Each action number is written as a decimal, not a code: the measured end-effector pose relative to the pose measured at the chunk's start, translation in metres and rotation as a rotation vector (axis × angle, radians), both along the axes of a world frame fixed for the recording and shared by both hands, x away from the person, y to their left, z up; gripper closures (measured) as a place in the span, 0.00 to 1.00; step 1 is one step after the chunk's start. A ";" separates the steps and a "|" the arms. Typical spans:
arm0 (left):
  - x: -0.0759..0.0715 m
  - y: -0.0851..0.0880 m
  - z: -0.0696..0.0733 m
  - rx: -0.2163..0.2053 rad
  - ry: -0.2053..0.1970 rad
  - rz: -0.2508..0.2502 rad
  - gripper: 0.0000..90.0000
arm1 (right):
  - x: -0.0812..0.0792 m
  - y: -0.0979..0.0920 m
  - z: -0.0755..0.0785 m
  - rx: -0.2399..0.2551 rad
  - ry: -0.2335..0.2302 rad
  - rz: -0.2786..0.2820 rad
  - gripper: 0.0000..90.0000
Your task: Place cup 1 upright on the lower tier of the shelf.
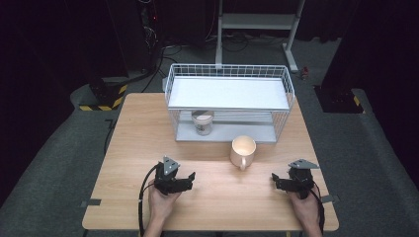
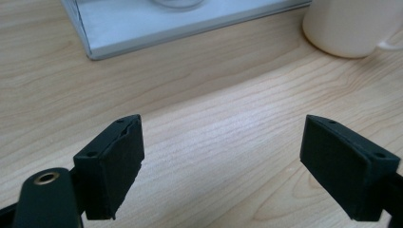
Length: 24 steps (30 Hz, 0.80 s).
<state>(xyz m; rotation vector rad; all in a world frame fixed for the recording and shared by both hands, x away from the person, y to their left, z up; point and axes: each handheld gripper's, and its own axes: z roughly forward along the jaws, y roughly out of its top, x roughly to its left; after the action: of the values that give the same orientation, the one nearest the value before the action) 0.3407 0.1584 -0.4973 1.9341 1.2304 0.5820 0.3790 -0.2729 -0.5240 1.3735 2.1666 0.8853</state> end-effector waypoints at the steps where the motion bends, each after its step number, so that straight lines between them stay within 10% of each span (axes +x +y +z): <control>1: -0.001 -0.001 -0.001 0.006 0.006 0.002 0.17 | 0.000 0.000 0.000 0.000 0.000 0.000 0.16; 24: 0.001 -0.003 -0.031 0.073 0.061 0.043 0.17 | 0.000 0.000 0.000 0.000 0.000 0.002 0.16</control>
<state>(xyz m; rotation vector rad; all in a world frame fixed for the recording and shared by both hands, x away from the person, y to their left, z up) 0.3416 0.1554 -0.5279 2.0027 1.3085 0.6017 0.3789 -0.2726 -0.5238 1.3710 2.1682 0.8861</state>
